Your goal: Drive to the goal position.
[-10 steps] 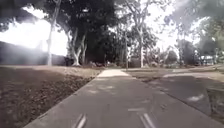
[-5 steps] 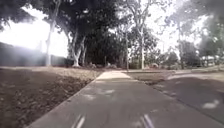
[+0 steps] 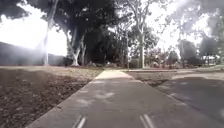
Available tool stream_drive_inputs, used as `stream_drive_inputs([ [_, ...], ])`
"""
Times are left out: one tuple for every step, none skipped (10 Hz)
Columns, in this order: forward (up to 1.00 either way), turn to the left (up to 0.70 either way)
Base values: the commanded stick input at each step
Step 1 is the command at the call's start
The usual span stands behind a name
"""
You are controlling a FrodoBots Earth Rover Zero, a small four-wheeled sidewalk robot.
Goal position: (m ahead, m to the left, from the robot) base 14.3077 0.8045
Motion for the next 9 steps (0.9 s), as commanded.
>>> stream_drive_inputs([
  [0.7, 0.0],
  [0.7, 0.0],
  [0.7, 0.0],
  [0.7, 0.0],
  [0.7, 0.0],
  [0.7, 0.0],
  [0.7, 0.0],
  [0.7, 0.0],
  [0.7, 0.0],
])
